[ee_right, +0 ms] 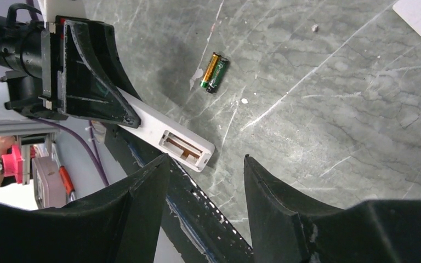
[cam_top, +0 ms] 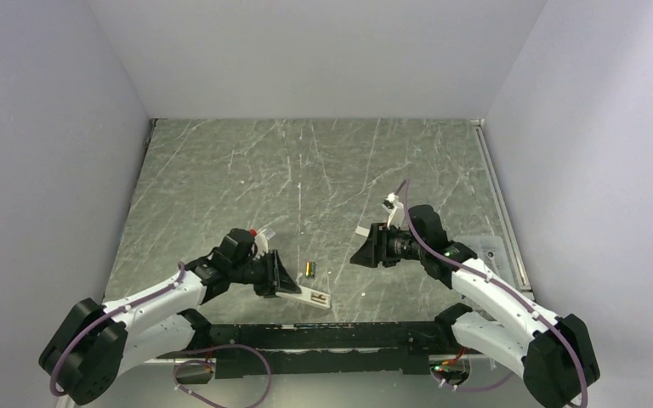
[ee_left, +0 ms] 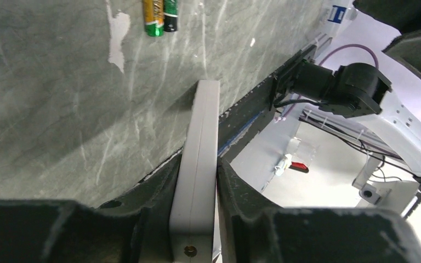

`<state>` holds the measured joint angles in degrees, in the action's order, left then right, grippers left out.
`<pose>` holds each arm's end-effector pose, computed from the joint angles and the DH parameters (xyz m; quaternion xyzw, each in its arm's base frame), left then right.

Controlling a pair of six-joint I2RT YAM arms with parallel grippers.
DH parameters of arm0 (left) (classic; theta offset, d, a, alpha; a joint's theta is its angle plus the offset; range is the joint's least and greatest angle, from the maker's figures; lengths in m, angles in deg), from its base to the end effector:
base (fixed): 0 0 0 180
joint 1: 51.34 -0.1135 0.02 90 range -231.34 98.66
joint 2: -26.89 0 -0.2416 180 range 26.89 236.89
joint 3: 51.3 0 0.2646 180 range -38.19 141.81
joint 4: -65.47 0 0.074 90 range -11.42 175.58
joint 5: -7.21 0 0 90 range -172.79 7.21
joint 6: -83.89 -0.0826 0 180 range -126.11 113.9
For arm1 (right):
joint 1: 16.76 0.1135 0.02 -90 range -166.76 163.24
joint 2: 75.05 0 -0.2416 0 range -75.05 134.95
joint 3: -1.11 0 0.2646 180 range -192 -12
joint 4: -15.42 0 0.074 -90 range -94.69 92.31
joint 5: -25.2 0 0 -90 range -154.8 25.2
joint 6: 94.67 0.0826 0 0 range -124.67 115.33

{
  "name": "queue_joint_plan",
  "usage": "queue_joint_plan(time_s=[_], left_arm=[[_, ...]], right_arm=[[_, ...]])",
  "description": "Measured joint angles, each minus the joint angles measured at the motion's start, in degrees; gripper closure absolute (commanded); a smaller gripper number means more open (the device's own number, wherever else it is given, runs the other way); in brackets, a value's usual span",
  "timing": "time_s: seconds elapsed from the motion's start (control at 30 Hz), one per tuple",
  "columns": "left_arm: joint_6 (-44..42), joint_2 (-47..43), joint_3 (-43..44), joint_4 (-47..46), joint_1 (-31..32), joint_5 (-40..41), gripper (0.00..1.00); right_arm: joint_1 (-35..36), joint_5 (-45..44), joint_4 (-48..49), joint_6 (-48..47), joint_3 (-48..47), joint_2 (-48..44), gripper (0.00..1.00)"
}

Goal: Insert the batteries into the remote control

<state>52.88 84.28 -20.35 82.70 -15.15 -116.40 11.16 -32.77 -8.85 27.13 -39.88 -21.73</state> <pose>0.1586 -0.1727 0.1006 -0.0625 0.8852 -0.4573 0.0577 0.2002 0.1557 0.1649 -0.0948 0.8624 0.4288 0.2518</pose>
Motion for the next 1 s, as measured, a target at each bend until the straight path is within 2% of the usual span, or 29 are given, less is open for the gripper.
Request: queue_joint_plan(time_s=[0.2,0.27,0.5,0.57,1.0], left_arm=[[-2.38,1.11,0.07,3.74,0.0,1.99,0.52],[-2.8,1.4,0.07,5.14,0.0,2.73,0.42],[-4.35,3.1,0.07,8.26,0.0,5.01,0.37],[-4.72,3.63,0.15,8.7,0.0,5.27,0.33],[-7.17,8.17,4.42,10.8,0.0,6.78,0.34]], right_arm=[[1.53,-1.86,0.04,0.0,0.0,1.51,0.44],[2.01,-2.29,0.04,0.0,0.0,2.23,0.44],[2.97,-3.52,0.07,-0.07,-0.02,3.87,0.44],[3.37,-3.85,0.07,-0.09,-0.02,4.24,0.44],[9.75,-9.79,-0.9,-0.55,-3.17,7.67,0.44]])
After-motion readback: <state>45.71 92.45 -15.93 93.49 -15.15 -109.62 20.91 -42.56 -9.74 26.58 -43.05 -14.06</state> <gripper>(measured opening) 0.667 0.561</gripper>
